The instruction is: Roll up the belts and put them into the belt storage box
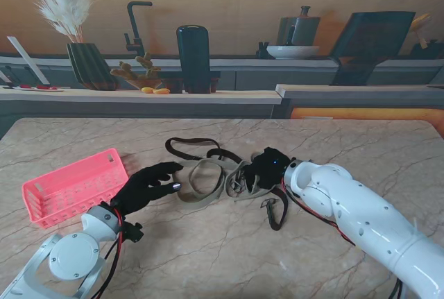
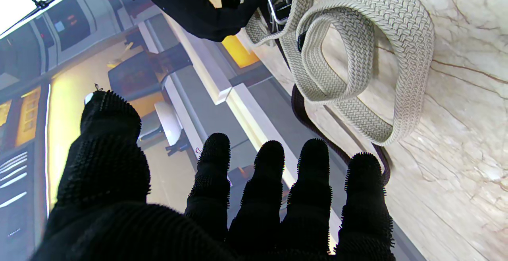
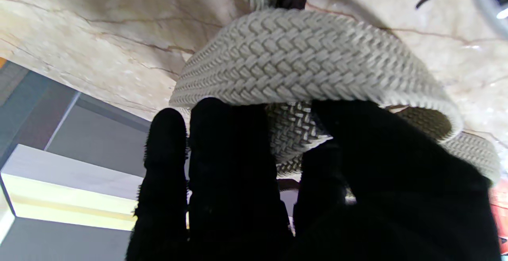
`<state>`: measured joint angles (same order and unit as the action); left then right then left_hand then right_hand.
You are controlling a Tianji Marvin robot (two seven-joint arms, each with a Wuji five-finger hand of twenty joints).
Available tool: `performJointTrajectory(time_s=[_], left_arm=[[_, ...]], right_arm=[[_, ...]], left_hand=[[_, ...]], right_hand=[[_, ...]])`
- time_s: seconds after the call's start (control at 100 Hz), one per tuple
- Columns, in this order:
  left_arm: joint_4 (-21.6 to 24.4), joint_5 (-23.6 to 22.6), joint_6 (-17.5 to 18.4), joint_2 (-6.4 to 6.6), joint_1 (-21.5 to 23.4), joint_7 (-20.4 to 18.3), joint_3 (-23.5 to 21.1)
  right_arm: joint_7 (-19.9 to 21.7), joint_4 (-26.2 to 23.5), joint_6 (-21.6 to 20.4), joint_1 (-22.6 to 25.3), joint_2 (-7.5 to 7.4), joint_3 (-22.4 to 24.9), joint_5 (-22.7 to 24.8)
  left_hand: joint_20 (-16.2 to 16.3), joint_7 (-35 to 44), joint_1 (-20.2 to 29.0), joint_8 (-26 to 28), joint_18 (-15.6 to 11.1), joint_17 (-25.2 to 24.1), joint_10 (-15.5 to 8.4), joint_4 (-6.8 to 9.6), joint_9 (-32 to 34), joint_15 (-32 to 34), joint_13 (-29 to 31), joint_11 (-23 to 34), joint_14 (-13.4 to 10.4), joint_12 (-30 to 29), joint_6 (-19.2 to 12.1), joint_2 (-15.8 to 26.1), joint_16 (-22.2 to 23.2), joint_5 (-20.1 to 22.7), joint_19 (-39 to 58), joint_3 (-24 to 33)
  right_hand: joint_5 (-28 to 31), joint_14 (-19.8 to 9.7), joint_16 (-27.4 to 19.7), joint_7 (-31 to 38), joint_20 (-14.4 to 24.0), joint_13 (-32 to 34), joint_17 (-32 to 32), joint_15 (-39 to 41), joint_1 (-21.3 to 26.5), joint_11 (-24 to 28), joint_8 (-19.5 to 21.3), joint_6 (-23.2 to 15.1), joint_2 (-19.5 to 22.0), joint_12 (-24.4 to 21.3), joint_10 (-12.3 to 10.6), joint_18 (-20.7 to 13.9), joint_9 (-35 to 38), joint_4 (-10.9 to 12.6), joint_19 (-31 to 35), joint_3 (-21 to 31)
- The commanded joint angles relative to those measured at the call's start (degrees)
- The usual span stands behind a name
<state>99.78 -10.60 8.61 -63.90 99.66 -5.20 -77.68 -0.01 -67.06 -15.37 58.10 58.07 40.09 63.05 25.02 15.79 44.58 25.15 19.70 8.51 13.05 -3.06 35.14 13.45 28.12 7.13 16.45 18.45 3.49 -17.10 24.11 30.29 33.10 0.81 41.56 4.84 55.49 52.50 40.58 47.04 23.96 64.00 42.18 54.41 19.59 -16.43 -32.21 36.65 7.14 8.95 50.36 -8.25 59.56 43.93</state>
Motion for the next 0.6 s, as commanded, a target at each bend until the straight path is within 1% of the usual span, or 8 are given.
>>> performJointTrajectory(time_s=[0.0,0.11,0.2,0.32,0.45,0.59], left_arm=[[0.5,0.1,-0.4,-0.19,0.4,-0.1,0.1],[0.4,0.0,-0.3,-0.29,0.3,0.4,0.3],[0.2,-0.3,0.2,-0.48,0.1,1.4,0.6],[-0.3,-0.8,1.2,-0.82,-0.1,3.3,1.0],[-1.0,-1.3,1.8,-1.26,-0.7,5.4,1.7],[-1.6,-2.2,1.5,-1.89,-1.5,8.4,3.3]], right_arm=[[2.2,-1.9,-0.1,1.6,-0.05,2.2,-0.3],[6.8,-5.9,-0.2,4.8,0.08,6.9,-2.4],[9.5,-8.6,0.7,7.2,0.53,10.3,-6.6],[11.1,-10.9,2.9,9.8,1.29,13.7,-12.8],[12.3,-13.1,6.8,12.3,2.15,16.7,-20.1],[11.0,-15.4,11.4,15.3,3.26,19.7,-26.1]], left_hand=[[1.1,-0.6,0.5,0.7,0.4,0.0,-1.0,0.98,1.5,0.6,0.6,0.2,0.3,0.9,-1.2,1.4,0.9,0.7,1.2,-1.4],[1.1,-0.5,0.6,0.7,0.4,0.1,-1.0,0.99,1.3,0.6,0.6,0.2,0.3,0.9,-1.2,1.4,0.9,0.8,1.2,-1.4],[1.2,-0.3,0.8,0.9,0.3,0.2,-1.2,0.99,1.3,0.8,0.6,0.3,0.0,0.9,-1.2,1.5,1.0,1.0,1.5,-1.3],[1.5,0.1,1.0,1.1,0.4,0.3,-1.4,0.97,1.1,0.9,0.5,0.4,-0.3,1.1,-1.5,1.4,1.1,1.2,2.0,-1.3],[1.7,0.7,1.4,1.4,0.4,0.3,-1.4,0.97,1.2,1.0,0.3,0.7,-0.4,1.3,-1.5,1.5,1.2,1.3,2.7,-1.2],[1.9,1.4,2.4,1.8,0.4,0.4,-1.4,1.0,1.5,1.4,0.4,1.2,-0.5,1.6,-1.3,1.8,1.4,1.7,3.5,-0.9]], right_hand=[[4.1,0.6,-2.0,5.0,-1.0,1.1,-1.4,-3.4,3.0,-1.2,2.1,0.9,3.1,-1.1,0.4,1.9,0.7,-1.8,0.7,-1.0],[3.6,0.5,-4.0,4.1,-1.3,-0.8,-3.1,-7.9,3.3,-4.9,3.3,0.8,5.7,-2.0,0.6,2.4,-1.3,-1.7,-1.6,-3.4],[3.7,0.2,-5.7,3.7,-1.8,-2.8,-5.0,-11.7,3.3,-7.5,4.4,0.0,6.1,-2.4,0.6,3.0,-3.5,-1.5,-4.4,-4.2],[4.5,-0.1,-9.5,3.1,-2.6,-5.3,-7.1,-18.3,2.8,-11.1,4.7,-0.4,5.4,-3.9,0.4,4.4,-6.0,-1.7,-8.8,-3.7],[4.6,-0.1,-15.4,2.9,-3.4,-8.8,-9.3,-27.9,2.9,-16.8,5.4,-0.1,5.4,-7.5,0.4,5.3,-10.1,-1.9,-13.2,-3.4],[4.5,0.3,-19.8,2.7,-3.6,-12.0,-10.5,-35.0,3.1,-21.7,6.5,0.7,5.6,-11.1,0.8,5.4,-13.2,-1.8,-15.9,-3.5]])
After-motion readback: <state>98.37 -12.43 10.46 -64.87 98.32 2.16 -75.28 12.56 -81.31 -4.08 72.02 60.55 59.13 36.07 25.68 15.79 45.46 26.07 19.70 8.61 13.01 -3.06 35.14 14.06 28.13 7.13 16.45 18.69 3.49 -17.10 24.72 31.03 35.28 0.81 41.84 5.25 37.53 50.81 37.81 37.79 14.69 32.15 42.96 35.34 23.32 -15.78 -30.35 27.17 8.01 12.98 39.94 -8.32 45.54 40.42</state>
